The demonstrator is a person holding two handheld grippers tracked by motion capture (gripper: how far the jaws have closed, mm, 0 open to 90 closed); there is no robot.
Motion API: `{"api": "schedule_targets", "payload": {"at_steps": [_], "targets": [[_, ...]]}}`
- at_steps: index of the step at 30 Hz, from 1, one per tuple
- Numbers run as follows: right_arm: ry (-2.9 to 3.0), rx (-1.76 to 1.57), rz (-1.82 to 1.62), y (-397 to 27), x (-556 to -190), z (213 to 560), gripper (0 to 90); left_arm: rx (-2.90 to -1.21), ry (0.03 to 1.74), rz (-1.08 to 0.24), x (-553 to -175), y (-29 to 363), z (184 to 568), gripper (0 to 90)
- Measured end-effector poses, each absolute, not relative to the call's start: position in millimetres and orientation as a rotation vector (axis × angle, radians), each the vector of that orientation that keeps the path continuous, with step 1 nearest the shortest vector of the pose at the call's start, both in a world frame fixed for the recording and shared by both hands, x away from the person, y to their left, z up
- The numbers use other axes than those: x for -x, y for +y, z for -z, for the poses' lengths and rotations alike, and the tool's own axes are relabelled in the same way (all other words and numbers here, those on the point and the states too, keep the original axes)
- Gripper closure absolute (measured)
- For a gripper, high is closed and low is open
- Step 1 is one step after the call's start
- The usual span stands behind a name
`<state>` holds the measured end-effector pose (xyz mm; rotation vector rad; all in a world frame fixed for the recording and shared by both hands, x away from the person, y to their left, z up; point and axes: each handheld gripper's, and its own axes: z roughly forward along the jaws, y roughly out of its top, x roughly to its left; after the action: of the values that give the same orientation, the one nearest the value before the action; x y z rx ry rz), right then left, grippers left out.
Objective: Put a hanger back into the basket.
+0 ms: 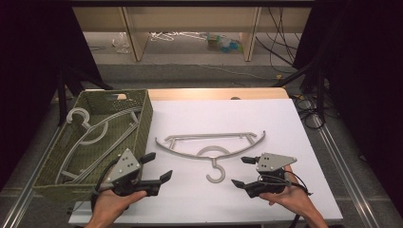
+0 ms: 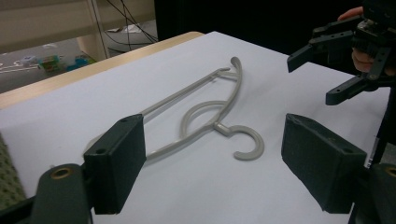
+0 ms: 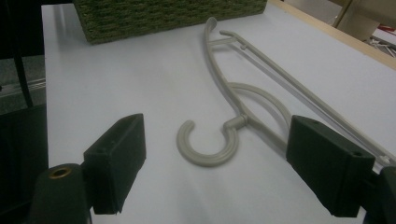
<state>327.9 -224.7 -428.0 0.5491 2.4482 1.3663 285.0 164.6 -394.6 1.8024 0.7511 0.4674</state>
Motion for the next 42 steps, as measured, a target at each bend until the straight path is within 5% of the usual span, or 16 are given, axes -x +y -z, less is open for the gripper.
{"api": "schedule_targets", "payload": {"at_steps": [22, 42], "targets": [[2.424, -0.577, -1.316, -230.5, -339.8, 432.9, 17.2, -1.888, 0.649, -0.485, -272.5, 146.0, 434.0, 20.6], [2.583, -0.618, -1.057, -213.2, -427.5, 463.7, 21.5, -1.877, 0.675, -0.439, -273.0, 147.6, 437.2, 20.4]]}}
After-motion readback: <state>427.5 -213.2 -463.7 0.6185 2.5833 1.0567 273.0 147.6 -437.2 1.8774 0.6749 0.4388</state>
